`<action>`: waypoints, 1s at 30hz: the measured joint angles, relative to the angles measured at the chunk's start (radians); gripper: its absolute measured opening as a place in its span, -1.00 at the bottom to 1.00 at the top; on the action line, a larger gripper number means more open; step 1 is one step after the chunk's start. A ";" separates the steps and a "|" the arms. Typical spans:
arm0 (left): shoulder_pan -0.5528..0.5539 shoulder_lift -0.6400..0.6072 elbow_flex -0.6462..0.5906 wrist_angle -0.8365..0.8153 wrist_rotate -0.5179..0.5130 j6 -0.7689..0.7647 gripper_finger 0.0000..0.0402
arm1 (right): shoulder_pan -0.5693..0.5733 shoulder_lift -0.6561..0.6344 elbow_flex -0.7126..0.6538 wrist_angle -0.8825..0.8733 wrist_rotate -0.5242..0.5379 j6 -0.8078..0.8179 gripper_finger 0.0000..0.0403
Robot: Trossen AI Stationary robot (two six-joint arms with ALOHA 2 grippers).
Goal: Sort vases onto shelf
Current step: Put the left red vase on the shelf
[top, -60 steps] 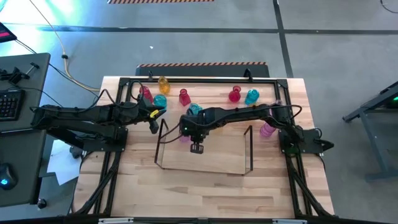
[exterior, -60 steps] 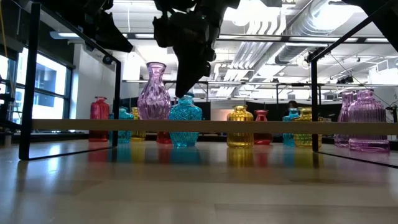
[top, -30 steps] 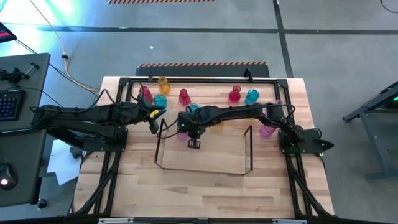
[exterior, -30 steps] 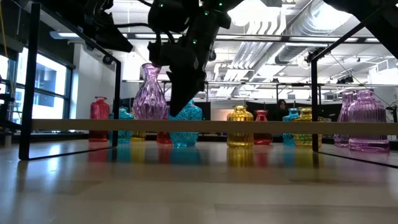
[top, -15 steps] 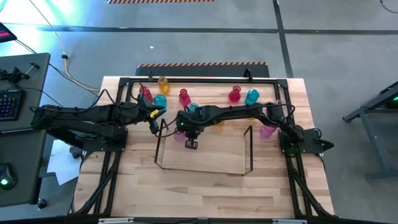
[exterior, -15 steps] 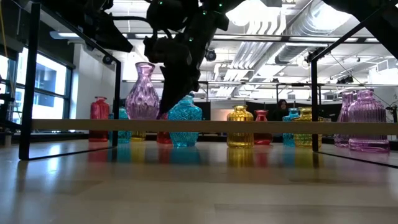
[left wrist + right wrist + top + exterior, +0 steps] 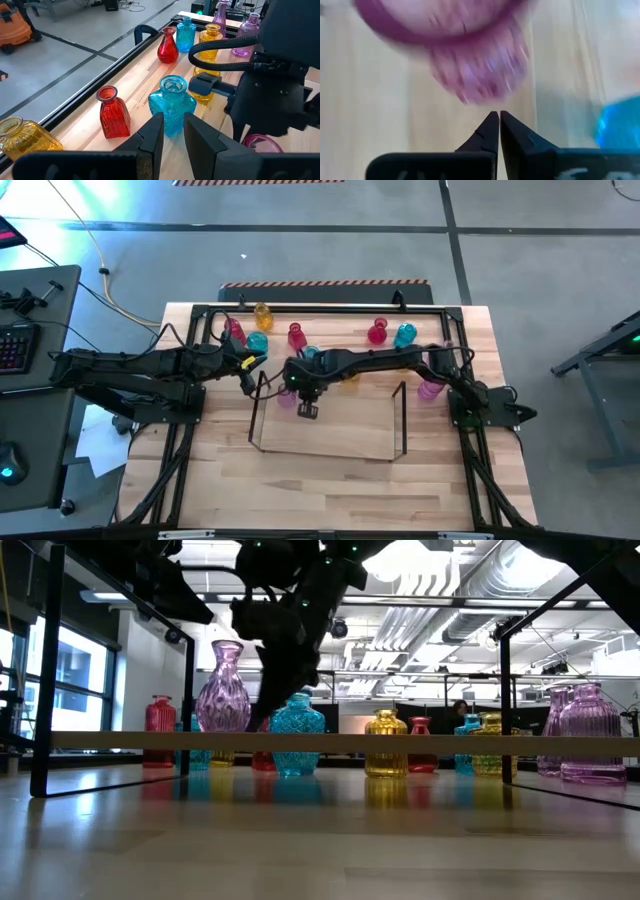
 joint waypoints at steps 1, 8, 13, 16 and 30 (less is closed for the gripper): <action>0.000 -0.002 0.000 -0.005 -0.004 0.010 -0.67 | 0.000 0.000 0.000 -0.029 0.030 0.000 -1.00; 0.021 -0.099 0.002 -0.062 -0.082 0.064 -0.67 | -0.009 -0.009 0.140 -0.300 0.290 -0.012 -1.00; 0.138 -0.115 0.111 -0.345 -0.037 0.008 -0.67 | -0.007 -0.021 0.335 -0.414 0.483 -0.089 -1.00; 0.218 -0.086 0.202 -0.440 -0.054 0.047 -0.67 | -0.017 -0.046 0.423 -0.424 0.586 -0.154 -1.00; 0.650 0.133 0.331 -0.631 0.083 0.187 -0.67 | -0.038 -0.437 0.317 -0.442 0.649 -0.086 -1.00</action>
